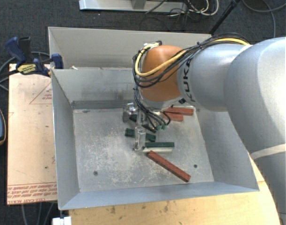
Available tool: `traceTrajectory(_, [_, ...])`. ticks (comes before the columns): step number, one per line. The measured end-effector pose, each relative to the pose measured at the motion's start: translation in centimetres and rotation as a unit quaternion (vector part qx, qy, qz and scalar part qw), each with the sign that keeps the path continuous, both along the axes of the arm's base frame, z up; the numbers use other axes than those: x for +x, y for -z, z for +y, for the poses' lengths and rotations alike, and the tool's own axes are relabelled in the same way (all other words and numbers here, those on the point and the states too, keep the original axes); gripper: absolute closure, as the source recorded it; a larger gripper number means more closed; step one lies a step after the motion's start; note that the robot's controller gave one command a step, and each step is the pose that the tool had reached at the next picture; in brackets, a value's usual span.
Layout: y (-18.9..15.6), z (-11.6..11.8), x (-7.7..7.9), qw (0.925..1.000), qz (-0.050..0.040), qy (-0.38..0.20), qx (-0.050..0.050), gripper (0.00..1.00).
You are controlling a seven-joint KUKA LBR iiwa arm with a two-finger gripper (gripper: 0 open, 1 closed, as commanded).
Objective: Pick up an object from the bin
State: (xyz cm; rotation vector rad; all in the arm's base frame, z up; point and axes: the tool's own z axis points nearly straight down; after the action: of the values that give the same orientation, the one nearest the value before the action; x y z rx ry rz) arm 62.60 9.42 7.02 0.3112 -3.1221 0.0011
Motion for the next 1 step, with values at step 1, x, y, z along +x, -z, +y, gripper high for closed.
traceTrajectory(1, [-0.32,0.21,0.18,1.0000,-0.0029,-0.001,0.002,1.00])
